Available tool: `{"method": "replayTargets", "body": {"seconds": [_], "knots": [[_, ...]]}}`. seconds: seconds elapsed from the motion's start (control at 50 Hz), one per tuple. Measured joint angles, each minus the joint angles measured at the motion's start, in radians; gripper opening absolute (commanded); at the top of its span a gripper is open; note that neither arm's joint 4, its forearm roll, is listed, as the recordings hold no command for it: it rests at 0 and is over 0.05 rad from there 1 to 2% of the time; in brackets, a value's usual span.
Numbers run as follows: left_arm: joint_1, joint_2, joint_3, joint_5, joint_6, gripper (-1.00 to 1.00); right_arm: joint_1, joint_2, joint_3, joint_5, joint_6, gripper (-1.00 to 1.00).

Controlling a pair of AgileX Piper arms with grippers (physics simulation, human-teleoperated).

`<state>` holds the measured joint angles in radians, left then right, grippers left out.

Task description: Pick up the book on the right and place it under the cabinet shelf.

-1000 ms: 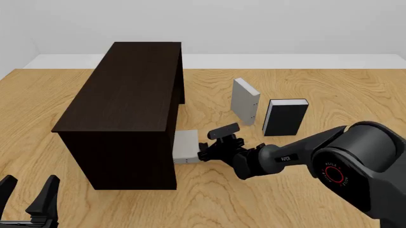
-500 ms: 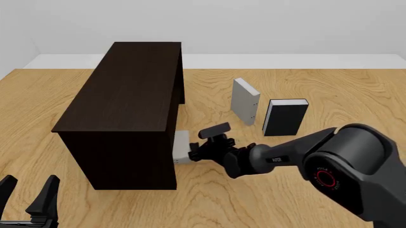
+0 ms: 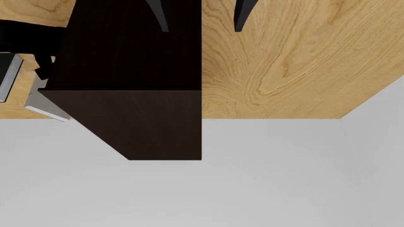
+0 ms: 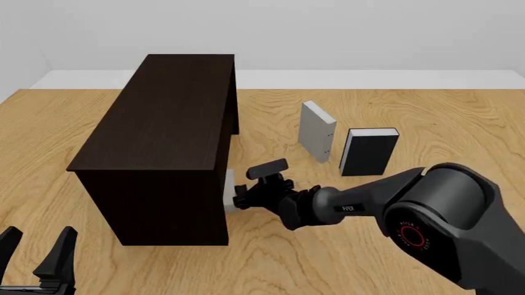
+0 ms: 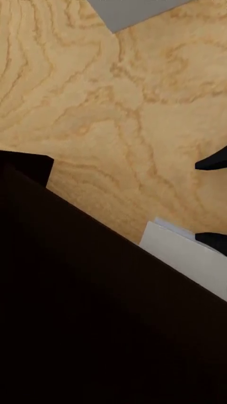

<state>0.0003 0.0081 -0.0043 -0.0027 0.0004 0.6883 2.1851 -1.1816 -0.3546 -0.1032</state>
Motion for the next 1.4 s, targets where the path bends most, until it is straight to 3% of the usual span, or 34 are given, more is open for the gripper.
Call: {"method": "replayTargets", "body": {"seconds": [0.04, 0.58, 0.78, 1.36, 1.4], "knots": [[0.000, 0.000, 0.000, 0.000, 0.000, 1.00, 0.005, 0.002, -0.006, 0.003, 0.013, 1.00], [0.000, 0.000, 0.000, 0.000, 0.000, 1.00, 0.029, 0.012, -0.021, -0.002, -0.133, 1.00], [0.000, 0.000, 0.000, 0.000, 0.000, 1.00, 0.042, 0.018, -0.036, 0.004, -0.095, 1.00], [0.000, 0.001, 0.000, 0.000, 0.001, 1.00, 0.043, 0.017, -0.033, 0.005, -0.097, 1.00], [0.000, 0.001, 0.000, 0.000, 0.001, 1.00, 0.040, 0.017, -0.032, 0.005, -0.068, 1.00]]}}
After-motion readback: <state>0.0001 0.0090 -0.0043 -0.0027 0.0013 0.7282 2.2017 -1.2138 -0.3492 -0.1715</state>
